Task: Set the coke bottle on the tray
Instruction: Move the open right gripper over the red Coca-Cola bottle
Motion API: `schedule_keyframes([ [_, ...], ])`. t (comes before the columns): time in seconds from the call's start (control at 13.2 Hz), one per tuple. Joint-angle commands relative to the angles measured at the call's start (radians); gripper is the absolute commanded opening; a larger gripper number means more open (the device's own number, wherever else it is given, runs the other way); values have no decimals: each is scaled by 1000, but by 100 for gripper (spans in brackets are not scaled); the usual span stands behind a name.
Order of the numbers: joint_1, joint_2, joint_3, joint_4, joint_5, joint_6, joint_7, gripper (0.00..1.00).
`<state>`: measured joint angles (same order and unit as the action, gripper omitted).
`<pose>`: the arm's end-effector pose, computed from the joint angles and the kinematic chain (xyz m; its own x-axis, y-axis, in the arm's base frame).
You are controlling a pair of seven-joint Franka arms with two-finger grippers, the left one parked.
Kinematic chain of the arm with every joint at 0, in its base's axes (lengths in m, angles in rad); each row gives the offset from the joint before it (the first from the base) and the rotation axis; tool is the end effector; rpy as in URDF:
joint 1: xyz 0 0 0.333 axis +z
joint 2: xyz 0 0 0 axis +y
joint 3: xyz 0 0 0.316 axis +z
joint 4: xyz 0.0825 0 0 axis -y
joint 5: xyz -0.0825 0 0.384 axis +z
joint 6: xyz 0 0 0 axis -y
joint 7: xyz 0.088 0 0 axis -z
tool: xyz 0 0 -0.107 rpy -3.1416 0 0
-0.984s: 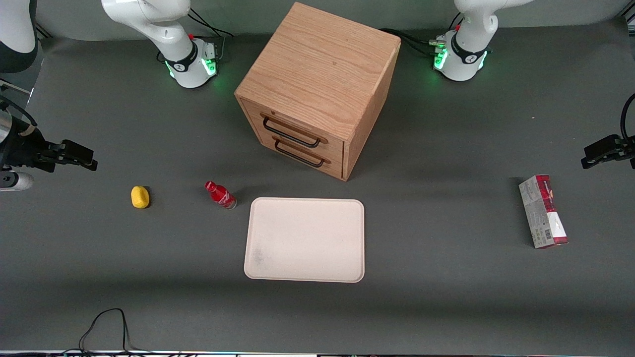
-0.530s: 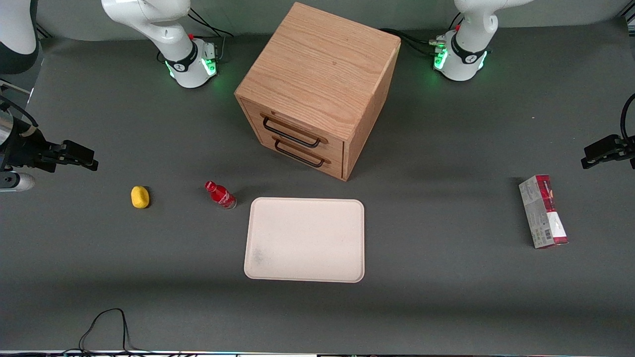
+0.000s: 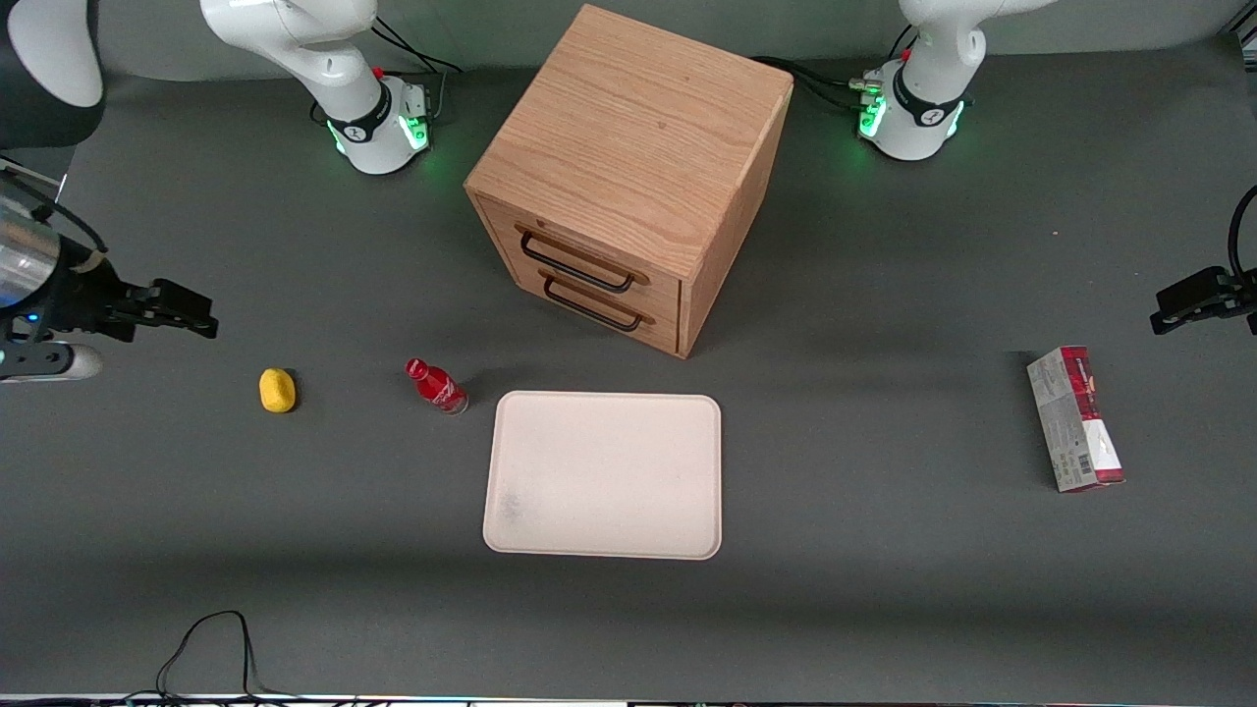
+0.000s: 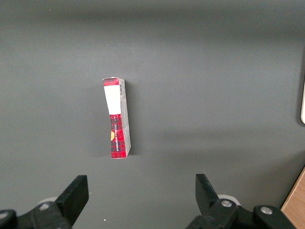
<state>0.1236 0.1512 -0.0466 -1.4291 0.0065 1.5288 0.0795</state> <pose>0.5943 0.0488 0.6005 0.9987 -0.0022 -0.0511 -0.0019 -1.0000 0.0046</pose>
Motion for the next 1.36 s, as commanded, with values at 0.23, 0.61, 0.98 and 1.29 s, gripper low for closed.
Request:
schedule_keyframes([
  [0.23, 175, -41, -6, -115, 10, 85, 140, 100],
  [0.61, 232, -67, -6, -166, 7, 108, 181, 100],
  [0.98, 232, -70, -6, -235, 7, 146, 172, 100],
  [1.29, 232, -76, -6, -278, 7, 183, 172, 100],
])
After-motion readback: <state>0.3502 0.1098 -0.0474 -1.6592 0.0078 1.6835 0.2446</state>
